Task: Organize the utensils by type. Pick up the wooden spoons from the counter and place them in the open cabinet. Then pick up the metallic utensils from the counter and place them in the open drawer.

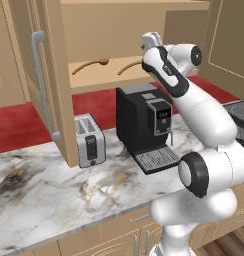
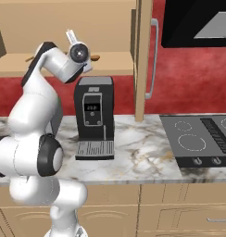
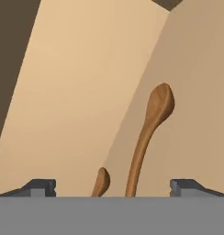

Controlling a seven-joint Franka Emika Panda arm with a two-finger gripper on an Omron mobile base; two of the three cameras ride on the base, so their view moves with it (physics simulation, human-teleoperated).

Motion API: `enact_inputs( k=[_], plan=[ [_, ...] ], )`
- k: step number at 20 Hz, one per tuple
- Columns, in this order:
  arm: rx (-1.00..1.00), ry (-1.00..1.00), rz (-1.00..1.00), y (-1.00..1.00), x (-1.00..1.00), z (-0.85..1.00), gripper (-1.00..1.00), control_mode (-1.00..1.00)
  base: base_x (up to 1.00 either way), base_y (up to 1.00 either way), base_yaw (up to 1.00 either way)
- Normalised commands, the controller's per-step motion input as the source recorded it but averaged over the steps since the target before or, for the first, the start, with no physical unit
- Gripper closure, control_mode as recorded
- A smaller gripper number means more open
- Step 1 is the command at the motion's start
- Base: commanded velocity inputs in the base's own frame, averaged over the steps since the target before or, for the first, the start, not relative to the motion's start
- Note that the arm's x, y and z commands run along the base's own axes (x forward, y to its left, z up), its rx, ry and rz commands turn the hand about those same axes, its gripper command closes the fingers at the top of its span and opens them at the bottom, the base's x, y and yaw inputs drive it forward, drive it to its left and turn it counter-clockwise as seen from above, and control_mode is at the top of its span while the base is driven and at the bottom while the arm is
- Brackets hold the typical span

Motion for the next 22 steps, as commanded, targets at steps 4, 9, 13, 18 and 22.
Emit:
enact_inputs(
  k=[4,9,13,18,22],
  plan=[
    [-0.27,0.16,0.0,-0.22,-0.53,0.31,-1.0,-1.0,0.0,0.0,0.0],
    [-0.4,0.23,0.0,-0.04,-0.68,0.19,-1.0,-1.0,0.0,0.0,0.0],
    [-0.39,0.1,0.0,-0.01,-0.83,0.03,-1.0,-1.0,0.0,0.0,0.0],
    [-0.34,0.19,0.0,-0.03,-0.85,-0.04,-1.0,-1.0,0.0,0.0,0.0],
    [-0.18,0.27,0.0,0.0,-0.69,-0.42,-1.0,-1.0,0.0,0.0,0.0]
  ],
)
